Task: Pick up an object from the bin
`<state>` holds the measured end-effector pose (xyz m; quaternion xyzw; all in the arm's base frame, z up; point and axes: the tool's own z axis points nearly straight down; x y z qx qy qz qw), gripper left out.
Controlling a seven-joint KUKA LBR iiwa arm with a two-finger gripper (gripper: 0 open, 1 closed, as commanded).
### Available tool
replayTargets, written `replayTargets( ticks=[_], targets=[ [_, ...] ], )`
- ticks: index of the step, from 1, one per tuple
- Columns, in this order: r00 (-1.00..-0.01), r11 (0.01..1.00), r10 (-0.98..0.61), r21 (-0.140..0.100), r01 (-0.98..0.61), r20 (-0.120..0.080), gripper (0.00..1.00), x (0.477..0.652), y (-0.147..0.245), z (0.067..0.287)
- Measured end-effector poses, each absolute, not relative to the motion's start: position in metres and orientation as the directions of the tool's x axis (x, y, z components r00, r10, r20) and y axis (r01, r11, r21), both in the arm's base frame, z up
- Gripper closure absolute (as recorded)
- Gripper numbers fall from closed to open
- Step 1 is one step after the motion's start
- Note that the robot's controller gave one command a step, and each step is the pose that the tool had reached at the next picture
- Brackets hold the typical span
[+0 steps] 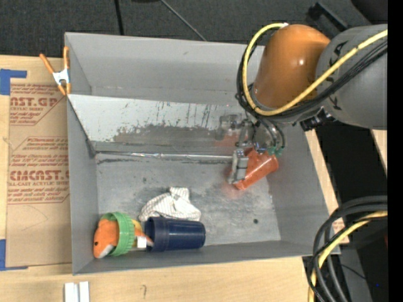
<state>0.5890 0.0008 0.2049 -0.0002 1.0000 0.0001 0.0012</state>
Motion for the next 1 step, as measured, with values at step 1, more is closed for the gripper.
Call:
replayTargets(
  ticks=[1],
  targets=[
    [-1.000, 1.000, 0.000, 0.000, 0.000, -0.002, 0.00, 0.5890, 0.0008, 0.2049]
  ],
)
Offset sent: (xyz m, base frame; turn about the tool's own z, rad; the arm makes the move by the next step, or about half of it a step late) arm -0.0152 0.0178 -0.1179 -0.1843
